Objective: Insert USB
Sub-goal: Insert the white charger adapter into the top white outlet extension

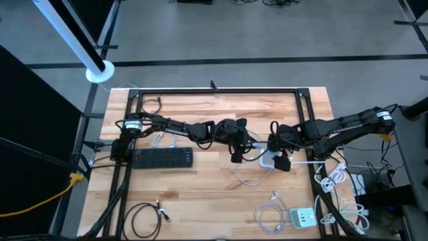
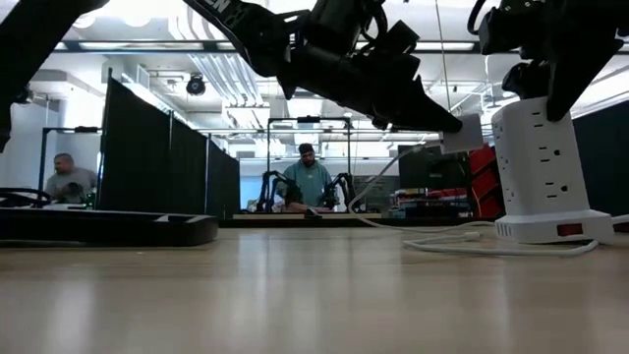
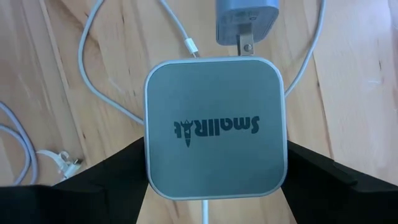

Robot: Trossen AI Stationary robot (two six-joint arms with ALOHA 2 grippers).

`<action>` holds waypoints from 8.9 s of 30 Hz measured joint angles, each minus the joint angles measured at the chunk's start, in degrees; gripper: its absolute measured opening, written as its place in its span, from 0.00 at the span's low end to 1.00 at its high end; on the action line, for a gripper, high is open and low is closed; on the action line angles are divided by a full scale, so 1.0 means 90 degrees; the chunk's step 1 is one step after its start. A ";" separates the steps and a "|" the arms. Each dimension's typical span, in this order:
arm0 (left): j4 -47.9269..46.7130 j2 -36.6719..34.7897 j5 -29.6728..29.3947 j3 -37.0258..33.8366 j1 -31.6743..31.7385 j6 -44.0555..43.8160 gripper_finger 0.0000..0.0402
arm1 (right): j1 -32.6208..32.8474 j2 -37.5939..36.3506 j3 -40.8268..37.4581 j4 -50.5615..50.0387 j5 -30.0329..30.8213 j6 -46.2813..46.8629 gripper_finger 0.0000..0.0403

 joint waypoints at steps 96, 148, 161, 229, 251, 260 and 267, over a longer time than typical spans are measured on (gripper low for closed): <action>-0.6283 -0.3862 -0.1860 0.0493 -0.0183 -0.0912 0.78 | -0.3106 -0.0170 -0.0391 0.0793 0.2519 0.2524 0.73; -0.2732 -0.4002 -0.2460 -0.2181 -0.0202 -0.1723 0.78 | -0.0143 -0.0980 -0.2710 0.4214 0.5570 0.3434 0.73; -0.1695 -0.3205 -0.1904 -0.2186 -0.0305 -0.1413 0.78 | -0.0041 -0.1064 -0.2715 0.4313 0.5864 0.3231 0.73; -0.1875 0.0818 -0.1190 0.0930 -0.0451 -0.0812 0.78 | 0.1570 -0.0350 -0.3900 0.4119 0.7185 0.4858 0.73; -0.3081 0.0562 -0.1531 0.0921 -0.0304 -0.0278 0.78 | 0.1596 -0.0363 -0.2897 0.2902 0.4459 0.4373 0.85; -0.3433 0.0506 -0.1838 0.0908 -0.0302 -0.0193 0.78 | 0.1528 -0.0427 -0.2670 0.2893 0.4045 0.4375 0.88; -0.3741 0.0148 -0.1868 0.0580 -0.0303 -0.0193 0.78 | 0.1501 -0.0427 -0.2119 0.2178 0.3535 0.4379 0.89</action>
